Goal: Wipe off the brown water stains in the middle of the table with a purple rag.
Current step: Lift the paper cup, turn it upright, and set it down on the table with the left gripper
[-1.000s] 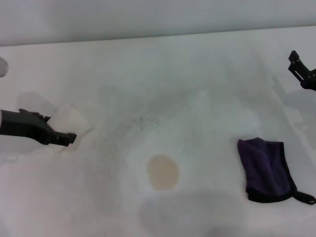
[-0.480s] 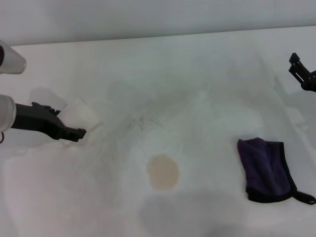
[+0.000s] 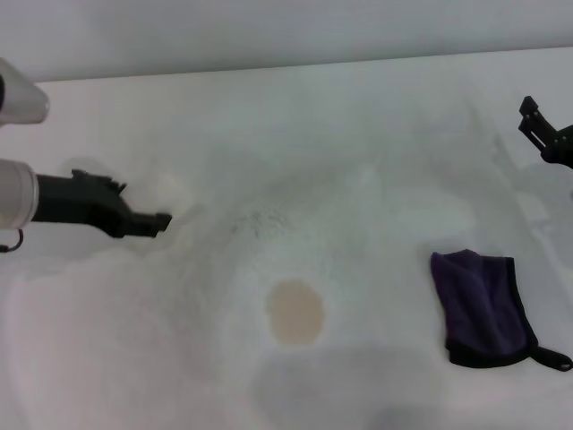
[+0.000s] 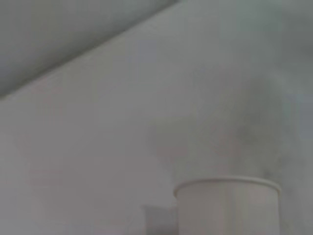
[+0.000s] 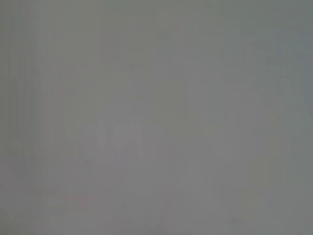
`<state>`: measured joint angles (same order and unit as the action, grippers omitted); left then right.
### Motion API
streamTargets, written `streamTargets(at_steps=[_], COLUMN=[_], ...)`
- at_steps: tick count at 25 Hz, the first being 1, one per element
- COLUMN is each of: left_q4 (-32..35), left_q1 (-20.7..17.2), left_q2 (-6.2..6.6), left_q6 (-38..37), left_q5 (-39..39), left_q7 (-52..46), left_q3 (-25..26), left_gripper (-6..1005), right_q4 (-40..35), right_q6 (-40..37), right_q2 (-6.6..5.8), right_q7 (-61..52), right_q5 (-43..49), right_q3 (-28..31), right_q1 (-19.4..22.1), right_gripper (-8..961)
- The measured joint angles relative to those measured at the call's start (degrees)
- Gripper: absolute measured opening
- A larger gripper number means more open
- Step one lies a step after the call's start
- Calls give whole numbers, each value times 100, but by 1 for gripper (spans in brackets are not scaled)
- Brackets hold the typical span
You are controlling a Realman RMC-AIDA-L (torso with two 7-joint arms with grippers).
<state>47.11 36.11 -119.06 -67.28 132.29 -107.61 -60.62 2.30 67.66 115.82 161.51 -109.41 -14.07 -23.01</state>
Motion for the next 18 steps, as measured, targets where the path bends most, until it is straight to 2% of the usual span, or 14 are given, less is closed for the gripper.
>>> streamTargets(at_steps=[5, 7, 8, 9, 12, 18], left_q4=[398, 398, 406, 295, -14, -1104], left_q1=[-419, -419, -587, -745, -957, -1250], left_q2=[-2, -2, -6, -10, -15, -11], left_q6=[28, 28, 92, 170, 252, 185], left_q5=[-1202, -1202, -1799, -2324, -3230, -4839], left_q7=[791, 791, 1357, 1920, 2932, 4830], left_q3=[-6, -6, -6, -5, -2, 2], left_gripper=[737, 725, 719, 713, 701, 707], right_q4=[-1, -5, -7, -9, -12, -2], right_q6=[38, 58, 79, 97, 151, 181], right_q2=[-4, -4, -5, -6, -7, -1], right_q7=[-2, -1, -1, -1, 0, 2], right_q5=[26, 35, 40, 47, 60, 61], right_q3=[-38, -50, -54, -59, -84, -219], right_q1=[-6, -20, -29, -38, -51, -54], right_gripper=[876, 876, 876, 876, 876, 877])
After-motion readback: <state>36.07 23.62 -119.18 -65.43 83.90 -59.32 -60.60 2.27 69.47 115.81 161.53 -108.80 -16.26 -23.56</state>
